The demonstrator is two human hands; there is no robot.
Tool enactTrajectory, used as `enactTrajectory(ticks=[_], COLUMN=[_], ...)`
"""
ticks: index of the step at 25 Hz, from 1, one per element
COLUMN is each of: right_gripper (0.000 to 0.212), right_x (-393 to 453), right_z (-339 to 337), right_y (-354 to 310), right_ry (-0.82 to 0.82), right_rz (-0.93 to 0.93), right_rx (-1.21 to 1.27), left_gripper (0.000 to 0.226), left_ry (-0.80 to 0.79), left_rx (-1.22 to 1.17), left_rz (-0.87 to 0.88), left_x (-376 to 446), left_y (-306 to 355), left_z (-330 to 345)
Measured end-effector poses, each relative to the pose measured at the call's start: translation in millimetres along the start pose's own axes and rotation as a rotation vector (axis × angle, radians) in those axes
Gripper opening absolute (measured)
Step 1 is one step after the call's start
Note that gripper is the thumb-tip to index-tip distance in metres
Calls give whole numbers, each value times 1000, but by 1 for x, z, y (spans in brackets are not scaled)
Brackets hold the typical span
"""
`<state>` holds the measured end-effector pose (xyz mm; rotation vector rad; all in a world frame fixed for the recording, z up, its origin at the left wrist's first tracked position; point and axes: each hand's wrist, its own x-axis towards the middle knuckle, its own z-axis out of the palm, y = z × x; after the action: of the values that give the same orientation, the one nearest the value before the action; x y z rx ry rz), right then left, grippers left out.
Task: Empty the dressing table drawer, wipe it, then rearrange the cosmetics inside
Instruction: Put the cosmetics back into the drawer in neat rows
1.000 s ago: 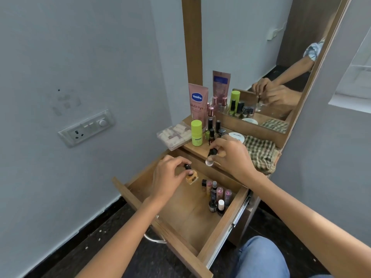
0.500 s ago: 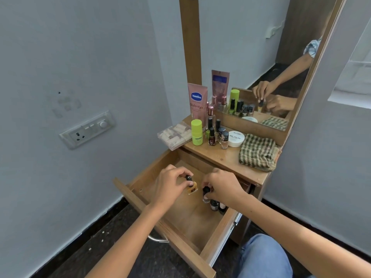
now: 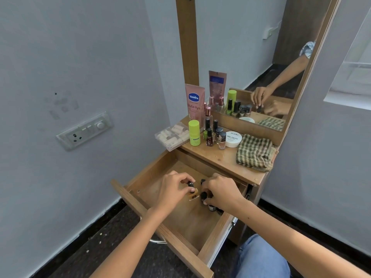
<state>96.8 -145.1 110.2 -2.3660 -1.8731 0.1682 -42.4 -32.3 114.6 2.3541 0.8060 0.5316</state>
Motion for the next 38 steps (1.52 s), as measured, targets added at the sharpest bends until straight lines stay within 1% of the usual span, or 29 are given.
enactTrajectory(ticks=[4,7,10,15,20,23,26,28,30,33,36,38], right_gripper=[16,13,14,8,13,12,11,12,18,38,57,56], right_x=[-11,-15,-14,-7,-6,-8,-9,-5,4,24,43,49], right_z=[-9,-16,-21,-14,-17,-19,-24,-26,-28,-34,-39,-39], right_y=[12,17,16,22,30,33,32,31,27,28,37,43], right_ry=[145,219,254,269,274,289,297,343,458,647,689,670], right_rz=[74,118,131,174,192,196,192,206,246,321,328,287], right_rx=[128,222,253,293,293,303,310,309,269,164,64,47], left_gripper=[22,22,22,21,21,23,30,33,33,32,36,38], left_ry=[-14,-33,-41,-51,-46,-56,-56,-37,-5,80,177,226], left_rx=[22,43,41,60,43,36,8,-12,-12,48,168,230], left_rz=[-20,-27,-44,-46,-63,-35,1,29,52,102,201,262], left_x=[4,8,9,11,13,14,16,16,18,25,39,52], left_y=[-2,-2,-3,-7,-12,-11,-11,-11,-9,5,24,35], left_z=[7,11,18,27,32,33,30,26,22,14,10,13])
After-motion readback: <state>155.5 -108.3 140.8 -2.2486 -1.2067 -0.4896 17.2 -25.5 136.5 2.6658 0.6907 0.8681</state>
